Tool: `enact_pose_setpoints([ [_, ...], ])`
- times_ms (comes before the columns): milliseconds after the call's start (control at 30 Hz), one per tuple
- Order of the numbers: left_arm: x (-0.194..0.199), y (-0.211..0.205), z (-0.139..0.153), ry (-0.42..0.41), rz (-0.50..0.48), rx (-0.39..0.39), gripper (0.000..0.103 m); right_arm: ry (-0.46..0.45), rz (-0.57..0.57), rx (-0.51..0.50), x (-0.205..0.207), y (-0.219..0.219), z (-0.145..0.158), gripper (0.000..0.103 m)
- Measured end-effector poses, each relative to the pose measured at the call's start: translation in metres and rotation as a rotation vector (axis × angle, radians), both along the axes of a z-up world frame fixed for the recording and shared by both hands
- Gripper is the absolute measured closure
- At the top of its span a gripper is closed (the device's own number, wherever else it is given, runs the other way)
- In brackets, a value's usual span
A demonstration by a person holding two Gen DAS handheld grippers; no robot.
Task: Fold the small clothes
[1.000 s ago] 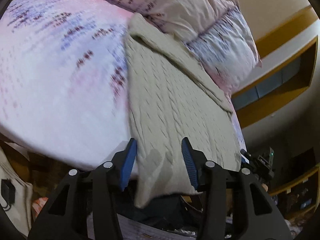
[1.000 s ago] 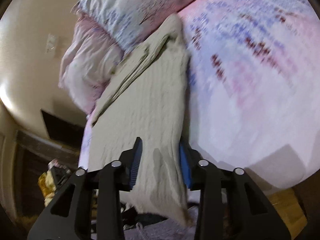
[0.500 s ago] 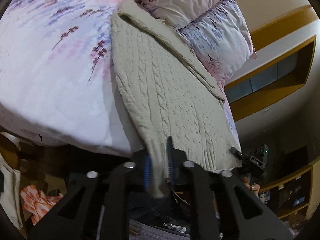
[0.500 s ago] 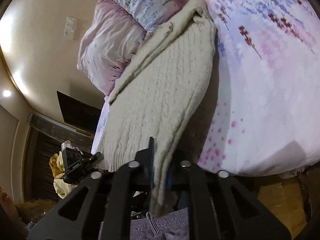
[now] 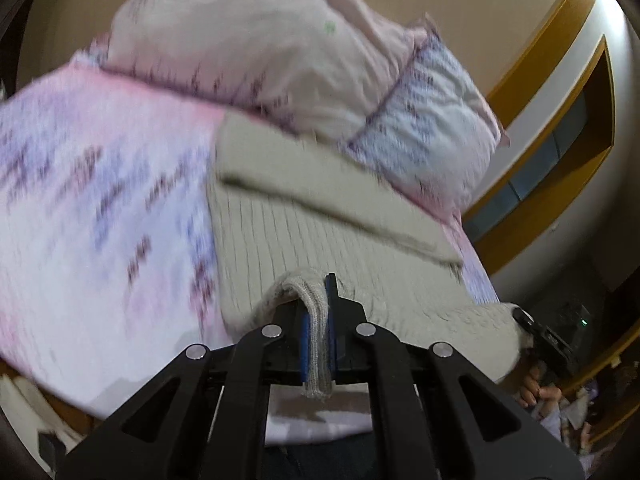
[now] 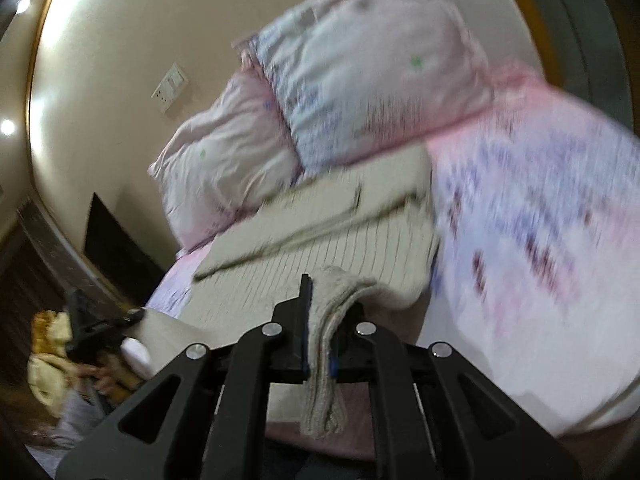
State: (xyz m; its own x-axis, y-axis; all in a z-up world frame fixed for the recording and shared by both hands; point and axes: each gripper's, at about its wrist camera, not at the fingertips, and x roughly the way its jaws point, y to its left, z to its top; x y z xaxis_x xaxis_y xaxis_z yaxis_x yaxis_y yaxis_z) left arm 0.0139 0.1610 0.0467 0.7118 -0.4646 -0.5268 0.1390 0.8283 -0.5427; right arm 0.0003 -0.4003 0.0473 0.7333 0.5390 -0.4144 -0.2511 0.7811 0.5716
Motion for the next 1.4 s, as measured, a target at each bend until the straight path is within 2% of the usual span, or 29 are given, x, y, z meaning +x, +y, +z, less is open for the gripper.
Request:
enact_pose_setpoints([
  [133,0.03,0.006,0.021,-0.081,0.05,0.032,0.097,-0.121,-0.06,-0.074,0.017,0.006,0.02,0.097],
  [200,0.051,0.007,0.03,-0.091,0.063,0.033,0.097,-0.157,-0.086,-0.099,0.033,0.012,0.028,0.097],
  [500,0.143,0.001,0.035,-0.058,0.11,0.072,0.097,-0.15,-0.146,-0.099,0.115,0.028,0.034,0.097],
  [600,0.176,0.001,0.028,-0.022,0.116,0.064,0.097,-0.111,-0.156,-0.076,0.14,0.029,0.028,0.097],
  [733,0.218,-0.002,0.011,0.023,0.12,0.07,0.097,-0.015,-0.175,-0.037,0.179,0.027,0.01,0.097],
  [833,0.248,-0.002,-0.011,0.091,0.128,0.055,0.097,0.109,-0.204,-0.014,0.213,0.025,-0.012,0.097],
  [900,0.262,-0.003,-0.025,0.14,0.133,0.053,0.097,0.251,-0.215,0.014,0.24,0.022,-0.037,0.095],
  [1000,0.273,-0.005,-0.041,0.191,0.126,0.028,0.097,0.365,-0.197,0.088,0.255,0.015,-0.059,0.092],
  [1133,0.274,-0.007,-0.043,0.188,0.099,0.025,0.097,0.368,-0.146,0.134,0.251,0.009,-0.054,0.086],
  [1267,0.28,0.001,-0.045,0.208,0.092,-0.065,0.097,0.385,-0.08,0.219,0.25,0.004,-0.048,0.087],
  [1333,0.283,0.004,-0.049,0.224,0.098,-0.107,0.097,0.384,-0.102,0.259,0.255,-0.002,-0.047,0.092],
  [1400,0.286,0.005,-0.052,0.236,0.102,-0.126,0.097,0.384,-0.15,0.301,0.263,-0.007,-0.05,0.092],
])
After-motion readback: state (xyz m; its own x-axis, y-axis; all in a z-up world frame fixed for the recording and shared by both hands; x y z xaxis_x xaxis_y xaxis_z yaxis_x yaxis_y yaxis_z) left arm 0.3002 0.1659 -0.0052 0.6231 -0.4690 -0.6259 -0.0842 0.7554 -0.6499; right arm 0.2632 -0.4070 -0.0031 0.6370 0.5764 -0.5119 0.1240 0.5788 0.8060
